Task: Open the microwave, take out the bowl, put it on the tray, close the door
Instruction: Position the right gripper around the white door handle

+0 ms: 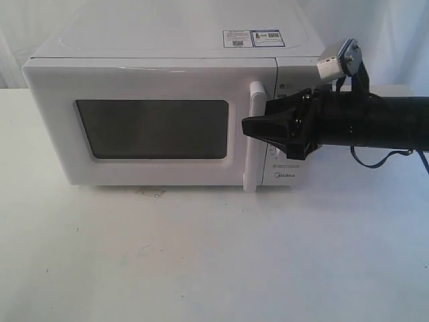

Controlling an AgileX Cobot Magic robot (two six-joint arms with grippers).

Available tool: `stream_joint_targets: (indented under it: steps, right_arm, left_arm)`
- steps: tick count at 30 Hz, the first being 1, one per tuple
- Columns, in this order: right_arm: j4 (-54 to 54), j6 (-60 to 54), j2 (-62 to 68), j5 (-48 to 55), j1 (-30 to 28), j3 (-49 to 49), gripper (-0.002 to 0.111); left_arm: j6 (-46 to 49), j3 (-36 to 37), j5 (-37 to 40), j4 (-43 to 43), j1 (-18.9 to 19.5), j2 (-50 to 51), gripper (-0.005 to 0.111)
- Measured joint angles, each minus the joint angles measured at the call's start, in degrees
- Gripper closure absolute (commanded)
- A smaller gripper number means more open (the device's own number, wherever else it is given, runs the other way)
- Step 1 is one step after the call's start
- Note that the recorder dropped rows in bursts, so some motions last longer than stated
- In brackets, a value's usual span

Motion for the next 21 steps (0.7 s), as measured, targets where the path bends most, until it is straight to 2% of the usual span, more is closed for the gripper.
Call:
stream_joint_targets:
  steps: [7,14,17,21]
  right_arm:
    - [0.2,0.0,0.1,0.0,0.1,-0.1,0.107]
    - [0.3,0.0,0.1,0.0,0.2,-0.1,0.108]
    - [0.3,0.0,0.1,-0.2,0.2,-0.1,0.099]
    - [0.3,0.0,0.1,-0.4,0.3,-0.1,0.069]
  left_arm:
    - [0.0,0.0,0.0,0.0,0.0,0.0,0.107]
    - [0.0,0.0,0.0,0.0,0.0,0.0,0.107]
    - [0.0,0.0,0.0,0.0,0.0,0.0,0.107]
    - [0.0,0.0,0.0,0.0,0.0,0.0,0.107]
